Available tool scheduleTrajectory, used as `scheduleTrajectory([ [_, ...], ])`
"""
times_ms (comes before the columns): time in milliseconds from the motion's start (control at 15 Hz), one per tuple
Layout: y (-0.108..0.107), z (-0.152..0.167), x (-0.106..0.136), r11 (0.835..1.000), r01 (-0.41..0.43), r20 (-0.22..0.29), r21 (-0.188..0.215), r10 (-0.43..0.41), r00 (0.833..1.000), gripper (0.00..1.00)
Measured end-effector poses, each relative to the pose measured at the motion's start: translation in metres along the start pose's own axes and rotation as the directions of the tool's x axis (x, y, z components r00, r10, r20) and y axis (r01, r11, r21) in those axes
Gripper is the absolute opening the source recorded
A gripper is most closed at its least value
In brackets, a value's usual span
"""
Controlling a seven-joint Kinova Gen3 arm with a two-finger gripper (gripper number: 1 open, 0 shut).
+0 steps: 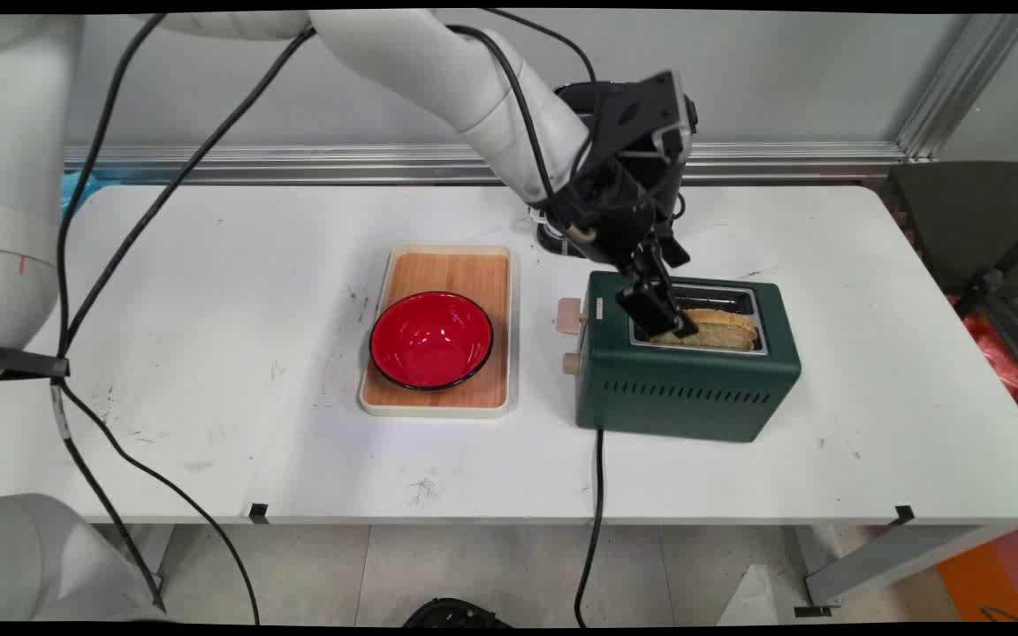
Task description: Press the toaster switch
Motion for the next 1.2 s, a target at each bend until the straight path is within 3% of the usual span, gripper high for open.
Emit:
scheduleTrajectory([
  [533,-0.01,-0.048,-0.011,0.997,0.045,0.02,0.062,-0.046,0.999,1.0],
  [1200,-0.001,-0.109,-0.062,0.996,0.063,0.139,0.07,-0.072,0.988,1.0],
])
